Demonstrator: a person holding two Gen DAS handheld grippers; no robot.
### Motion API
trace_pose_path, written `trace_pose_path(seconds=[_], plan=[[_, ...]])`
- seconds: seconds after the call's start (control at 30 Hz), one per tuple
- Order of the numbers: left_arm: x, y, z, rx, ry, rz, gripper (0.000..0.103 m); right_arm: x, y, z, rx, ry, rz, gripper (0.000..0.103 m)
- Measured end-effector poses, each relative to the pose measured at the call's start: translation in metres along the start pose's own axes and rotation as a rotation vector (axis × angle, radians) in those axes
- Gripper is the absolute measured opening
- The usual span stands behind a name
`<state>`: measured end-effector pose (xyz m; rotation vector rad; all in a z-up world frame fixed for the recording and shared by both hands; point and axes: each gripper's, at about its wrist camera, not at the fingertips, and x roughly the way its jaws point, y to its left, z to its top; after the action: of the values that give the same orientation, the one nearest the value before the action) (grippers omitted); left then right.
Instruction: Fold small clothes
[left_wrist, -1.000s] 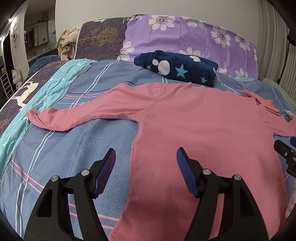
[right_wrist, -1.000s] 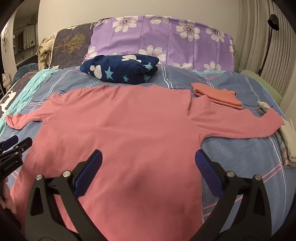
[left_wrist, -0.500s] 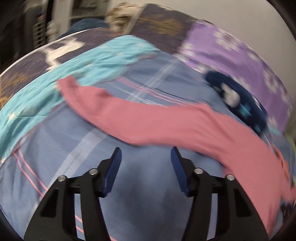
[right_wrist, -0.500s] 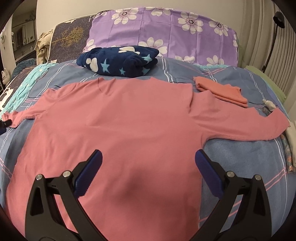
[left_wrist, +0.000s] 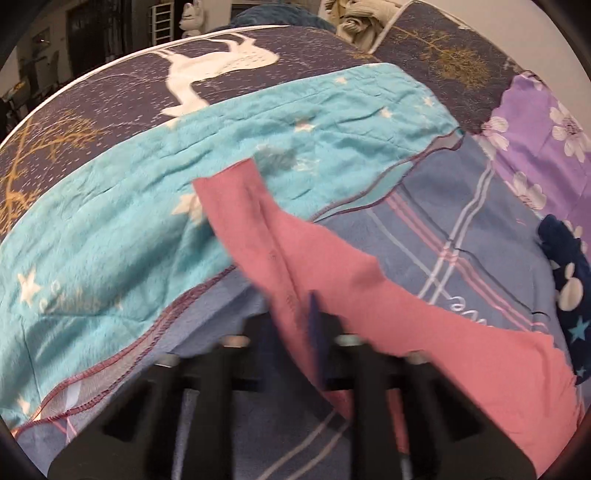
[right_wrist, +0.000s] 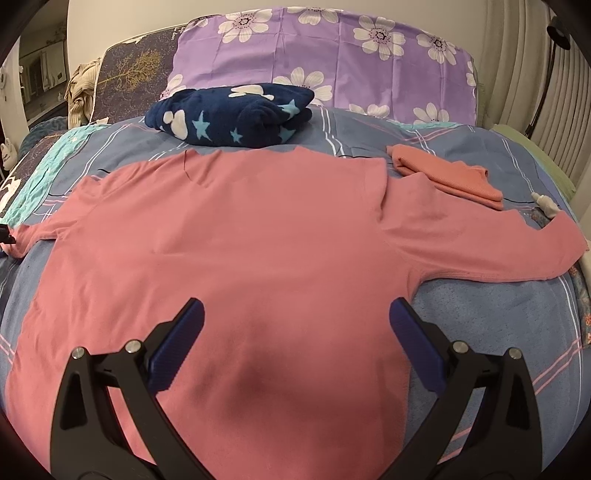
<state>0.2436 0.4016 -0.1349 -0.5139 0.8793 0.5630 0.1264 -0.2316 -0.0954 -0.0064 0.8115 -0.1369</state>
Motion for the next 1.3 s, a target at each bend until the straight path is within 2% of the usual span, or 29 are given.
trace_pose_path(seconds=[0.13, 0.27, 0.43, 0.53, 0.63, 0.77, 0.9, 0.93, 1.0, 1.03, 1.07, 1.13, 1.2, 1.23, 1.3], plan=[[-0.037, -0.013, 0.005, 0.055, -0.101, -0.05, 0.003, -0.001, -0.006, -0.002, 0.013, -0.002, -0.008, 0.101], [-0.087, -0.049, 0.001, 0.144, -0.175, -0.218, 0.003, 0.0, -0.01, -0.005, 0.023, 0.003, -0.011, 0.101], [-0.145, -0.134, -0.035, 0.333, -0.216, -0.425, 0.003, -0.001, -0.015, -0.003, 0.054, 0.008, 0.01, 0.101], [-0.175, -0.193, -0.076, 0.472, -0.206, -0.555, 0.003, -0.004, -0.018, -0.003, 0.055, -0.004, 0.003, 0.101], [-0.197, -0.244, -0.129, 0.608, -0.164, -0.674, 0.003, -0.002, -0.024, -0.003, 0.066, 0.001, -0.006, 0.101], [-0.201, -0.293, -0.2, 0.726, -0.035, -0.801, 0.003, 0.001, -0.032, -0.003, 0.091, 0.02, 0.004, 0.101], [-0.186, -0.306, -0.249, 0.806, 0.046, -0.829, 0.003, 0.002, -0.035, -0.001, 0.107, 0.028, 0.051, 0.101], [-0.183, -0.306, -0.258, 0.823, 0.063, -0.824, 0.008, 0.002, -0.035, -0.001, 0.105, 0.028, 0.061, 0.101], [-0.176, -0.302, -0.27, 0.861, 0.084, -0.811, 0.024, 0.002, -0.033, 0.001, 0.089, 0.023, 0.081, 0.1], [-0.173, -0.296, -0.269, 0.869, 0.081, -0.8, 0.037, 0.002, -0.032, 0.002, 0.078, 0.021, 0.092, 0.095], [-0.175, -0.287, -0.271, 0.874, 0.063, -0.789, 0.043, 0.004, -0.029, 0.003, 0.062, 0.026, 0.121, 0.092], [-0.182, -0.271, -0.27, 0.883, 0.022, -0.773, 0.044, 0.007, -0.025, 0.007, 0.051, 0.045, 0.183, 0.078], [-0.185, -0.254, -0.263, 0.894, -0.042, -0.703, 0.051, 0.012, -0.018, 0.012, 0.04, 0.073, 0.283, 0.064], [-0.186, -0.244, -0.26, 0.895, -0.084, -0.644, 0.056, 0.014, -0.014, 0.015, 0.033, 0.083, 0.316, 0.057], [-0.182, -0.232, -0.258, 0.893, -0.125, -0.569, 0.058, 0.019, 0.001, 0.022, -0.013, 0.092, 0.355, 0.055]])
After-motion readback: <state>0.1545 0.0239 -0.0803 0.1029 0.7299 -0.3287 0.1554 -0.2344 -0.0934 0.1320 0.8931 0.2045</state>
